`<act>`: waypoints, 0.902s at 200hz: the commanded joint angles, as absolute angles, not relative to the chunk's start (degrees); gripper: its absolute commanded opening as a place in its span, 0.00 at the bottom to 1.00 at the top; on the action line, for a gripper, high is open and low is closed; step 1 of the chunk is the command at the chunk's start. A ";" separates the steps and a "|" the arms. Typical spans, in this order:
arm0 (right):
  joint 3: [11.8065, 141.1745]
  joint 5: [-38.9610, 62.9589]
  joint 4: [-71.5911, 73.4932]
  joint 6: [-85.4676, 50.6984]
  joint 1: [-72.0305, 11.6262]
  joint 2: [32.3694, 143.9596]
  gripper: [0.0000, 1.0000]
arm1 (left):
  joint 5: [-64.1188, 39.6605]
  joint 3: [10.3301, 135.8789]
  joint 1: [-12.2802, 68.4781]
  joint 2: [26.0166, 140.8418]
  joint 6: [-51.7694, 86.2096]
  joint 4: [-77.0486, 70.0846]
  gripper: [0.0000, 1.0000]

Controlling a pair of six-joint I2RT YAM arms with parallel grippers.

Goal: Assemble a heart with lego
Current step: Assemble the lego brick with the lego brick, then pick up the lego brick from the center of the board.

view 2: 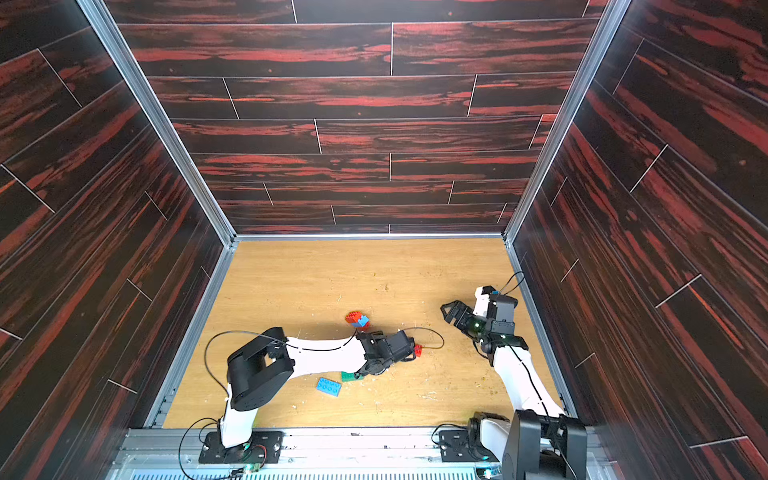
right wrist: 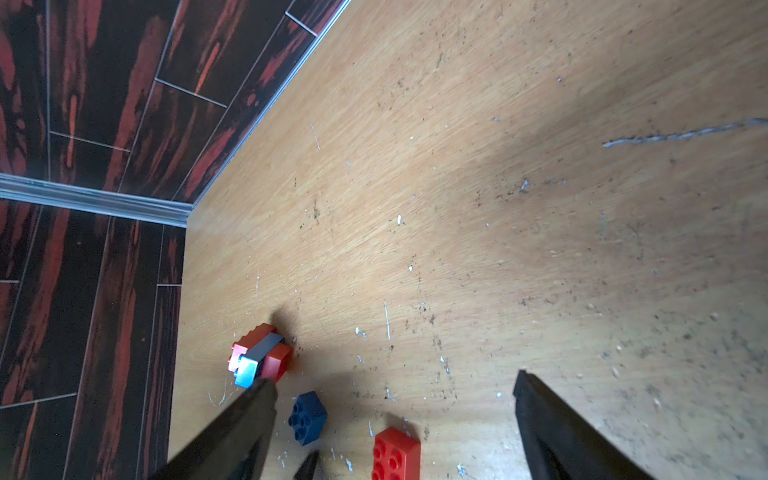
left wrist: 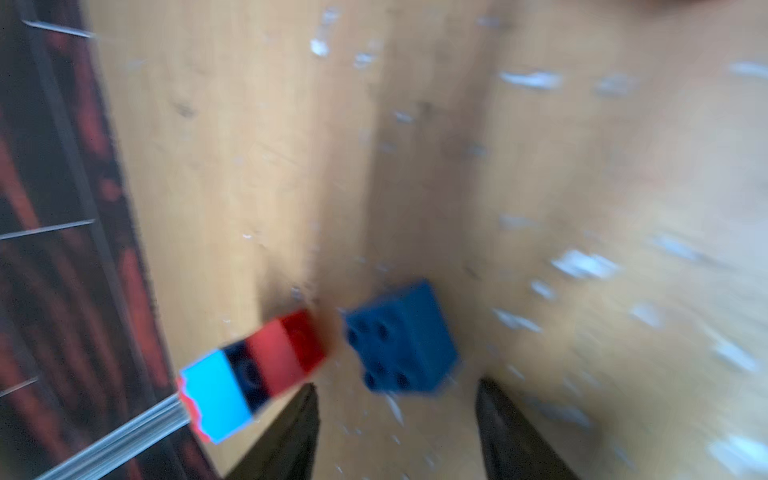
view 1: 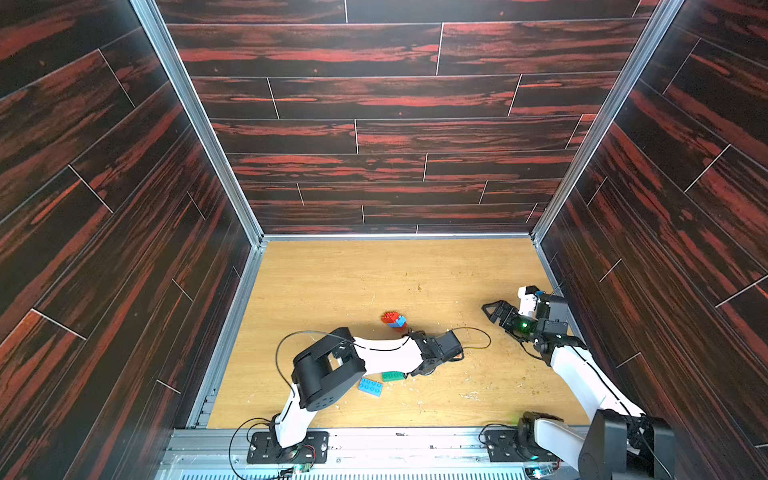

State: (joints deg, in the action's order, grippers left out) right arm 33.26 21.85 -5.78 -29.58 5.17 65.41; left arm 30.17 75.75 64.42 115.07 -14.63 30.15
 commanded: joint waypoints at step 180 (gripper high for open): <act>54.75 -2.52 -21.09 -1.71 -41.05 89.24 0.70 | 3.10 60.30 31.11 88.17 29.02 16.61 0.79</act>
